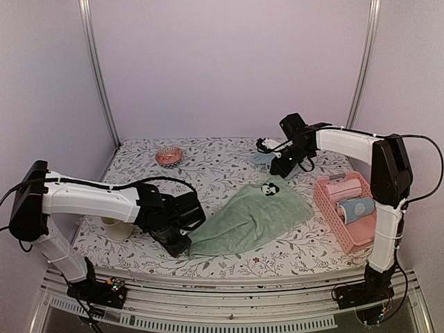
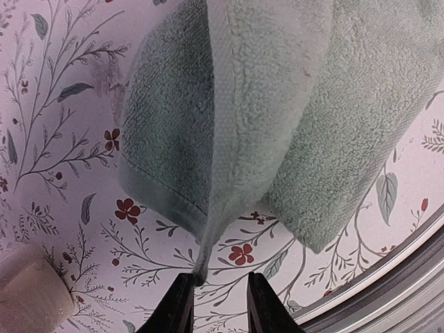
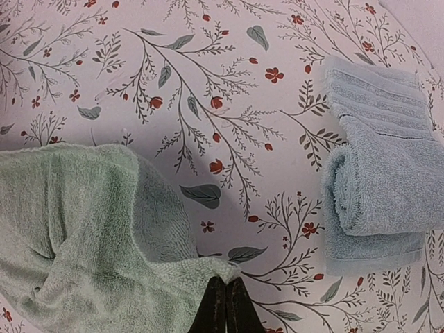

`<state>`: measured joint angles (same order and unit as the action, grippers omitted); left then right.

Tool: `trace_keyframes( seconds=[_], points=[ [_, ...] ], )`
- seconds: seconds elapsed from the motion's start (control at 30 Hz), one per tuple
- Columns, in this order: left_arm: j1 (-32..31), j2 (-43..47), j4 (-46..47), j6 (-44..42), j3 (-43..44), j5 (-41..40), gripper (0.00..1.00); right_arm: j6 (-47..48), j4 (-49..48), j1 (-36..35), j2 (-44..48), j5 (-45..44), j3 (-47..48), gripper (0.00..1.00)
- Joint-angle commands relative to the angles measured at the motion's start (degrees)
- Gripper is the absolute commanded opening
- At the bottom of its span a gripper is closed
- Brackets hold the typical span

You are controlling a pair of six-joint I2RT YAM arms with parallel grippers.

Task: Roll the towels
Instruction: Pick up the towel from the center of the board.

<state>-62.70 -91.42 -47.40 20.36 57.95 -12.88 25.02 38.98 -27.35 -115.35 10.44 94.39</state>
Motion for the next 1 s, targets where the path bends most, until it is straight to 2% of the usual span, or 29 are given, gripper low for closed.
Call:
trace_keyframes(
  seconds=[0.0, 0.17, 0.33, 0.43, 0.57, 0.67, 0.83, 0.97],
  points=[
    [-0.9, -0.7, -1.9, 1.1, 1.3, -3.1, 0.28, -0.3, 0.1, 0.0, 1.4, 0.6, -0.4, 0.02],
    [-0.8, -1.9, -3.1, 2.7, 1.8, -6.2, 0.31, -0.4, 0.2, 0.0, 1.0, 0.8, -0.3, 0.02],
    [-0.8, -1.8, -1.1, 2.3, 1.4, -4.6, 0.32, -0.3, 0.2, 0.0, 0.6, 1.0, -0.3, 0.02],
    [-0.8, -1.4, 0.6, 1.5, 1.1, -3.1, 0.23, -0.3, 0.4, 0.0, 0.6, 0.9, -0.3, 0.02],
    [-0.7, -0.6, 2.4, 0.4, 0.6, -2.2, 0.03, -0.3, 0.3, 0.0, 0.6, 0.7, -0.4, 0.02],
    [0.0, -0.1, 3.4, 0.4, -0.2, -2.2, 0.00, -0.3, 0.4, 0.0, 0.6, 0.6, -0.5, 0.02],
    [4.8, 1.9, 5.5, -0.3, -1.7, -6.2, 0.00, -0.5, 0.3, 1.2, 1.2, 1.7, 0.3, 0.02],
    [13.3, 5.1, 8.7, -3.4, 1.0, -11.3, 0.00, -0.9, 1.7, 5.5, 0.6, 4.1, 4.8, 0.02]
  ],
)
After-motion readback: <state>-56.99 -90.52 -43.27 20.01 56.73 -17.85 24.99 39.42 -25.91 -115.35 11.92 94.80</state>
